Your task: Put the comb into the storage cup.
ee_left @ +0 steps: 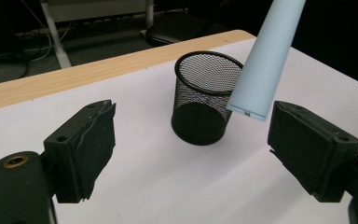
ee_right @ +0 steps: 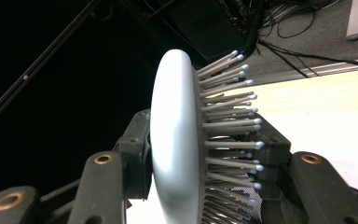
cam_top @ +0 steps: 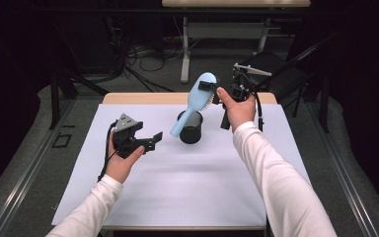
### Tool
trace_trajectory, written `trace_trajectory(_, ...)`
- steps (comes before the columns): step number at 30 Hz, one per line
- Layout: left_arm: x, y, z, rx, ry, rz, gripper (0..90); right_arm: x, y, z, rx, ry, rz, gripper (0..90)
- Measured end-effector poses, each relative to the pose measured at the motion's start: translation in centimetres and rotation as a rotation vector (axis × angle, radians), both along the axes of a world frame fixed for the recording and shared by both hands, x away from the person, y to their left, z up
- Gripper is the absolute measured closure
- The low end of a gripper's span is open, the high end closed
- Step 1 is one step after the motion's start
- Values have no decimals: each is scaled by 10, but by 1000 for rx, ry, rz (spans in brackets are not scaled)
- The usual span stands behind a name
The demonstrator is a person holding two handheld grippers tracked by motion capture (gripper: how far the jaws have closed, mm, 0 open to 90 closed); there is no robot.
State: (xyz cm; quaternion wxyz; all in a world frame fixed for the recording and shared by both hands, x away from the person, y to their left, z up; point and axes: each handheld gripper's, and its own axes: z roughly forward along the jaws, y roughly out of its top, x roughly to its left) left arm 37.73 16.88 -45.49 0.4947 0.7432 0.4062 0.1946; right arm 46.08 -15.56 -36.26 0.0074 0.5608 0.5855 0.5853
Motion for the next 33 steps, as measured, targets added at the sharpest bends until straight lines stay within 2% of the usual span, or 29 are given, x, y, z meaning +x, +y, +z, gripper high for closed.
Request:
trace_trajectory(6, 0, -2, -2, -5, 11, -24, 33, 1, -3, 1, -5, -5, -12, 493)
trace_trajectory(9, -1, -4, -3, 9, 14, -37, 4, 2, -5, 2, -12, -11, -19, 493)
trace_trajectory(18, -3, -4, -3, 9, 13, -31, 5, 3, -11, 7, -37, -34, -44, 494)
trace_trajectory(24, -2, -2, -4, 20, 34, -17, 5, 4, -13, 11, -47, -55, -63, 494)
trace_trajectory(29, -3, 1, -6, -19, 48, -5, 5, 5, -14, 13, -64, -70, -87, 494)
trace_trajectory(33, -4, 3, -6, -23, 50, 11, 5, 7, -14, 12, -83, -76, -99, 494)
